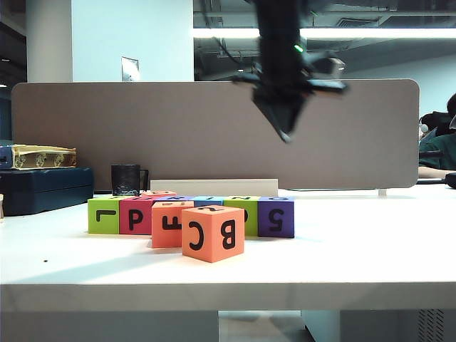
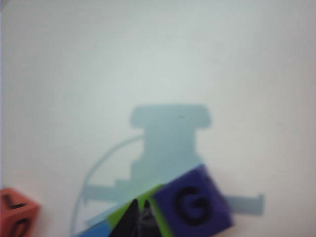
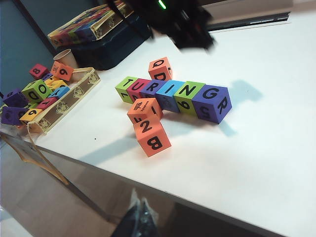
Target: Select the appropriate blocks from the scattered letter blocks on the table and arrange them in a row to spell out "TURING".
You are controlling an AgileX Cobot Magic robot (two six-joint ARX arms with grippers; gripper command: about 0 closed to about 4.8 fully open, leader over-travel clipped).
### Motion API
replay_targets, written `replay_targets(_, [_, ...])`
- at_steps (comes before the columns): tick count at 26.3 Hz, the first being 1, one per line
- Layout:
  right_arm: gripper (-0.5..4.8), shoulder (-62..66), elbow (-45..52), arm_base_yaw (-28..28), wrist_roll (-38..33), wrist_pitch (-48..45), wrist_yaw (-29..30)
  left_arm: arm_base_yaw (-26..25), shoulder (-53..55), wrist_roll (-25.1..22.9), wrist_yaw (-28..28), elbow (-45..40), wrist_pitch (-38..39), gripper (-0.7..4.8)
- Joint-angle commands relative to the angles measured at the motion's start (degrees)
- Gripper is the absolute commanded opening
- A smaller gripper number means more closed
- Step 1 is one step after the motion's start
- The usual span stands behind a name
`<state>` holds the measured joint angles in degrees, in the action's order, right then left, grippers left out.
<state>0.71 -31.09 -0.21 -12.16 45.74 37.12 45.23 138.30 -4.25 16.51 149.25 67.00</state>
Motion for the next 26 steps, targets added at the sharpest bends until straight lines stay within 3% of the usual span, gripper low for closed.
replay_targets(1, [-0.01,-0.5,-0.2,0.0,0.2,-1.0,0.1,-3.0,-2.7,2.0,0.2,0.1,2.9,-0.06])
replay_targets(9, [-0.01,-0.1,-0.2,0.0,0.2,-1.0,0.1,-14.5,-10.1,7.8,-2.3,0.1,13.5,-0.06])
replay_targets(14, [-0.01,-0.1,-0.2,0.0,0.2,-1.5,0.0,-19.6,-13.3,7.9,-4.7,0.1,15.0,-0.06])
replay_targets(20, [-0.01,0.3,-0.2,0.0,0.2,-1.9,0.0,-24.1,-16.8,7.2,-5.2,0.1,14.2,-0.06])
replay_targets(26, [-0.01,1.6,-0.2,0.0,0.2,-1.8,6.2,-25.3,-18.1,6.2,-5.2,0.1,14.7,-0.06])
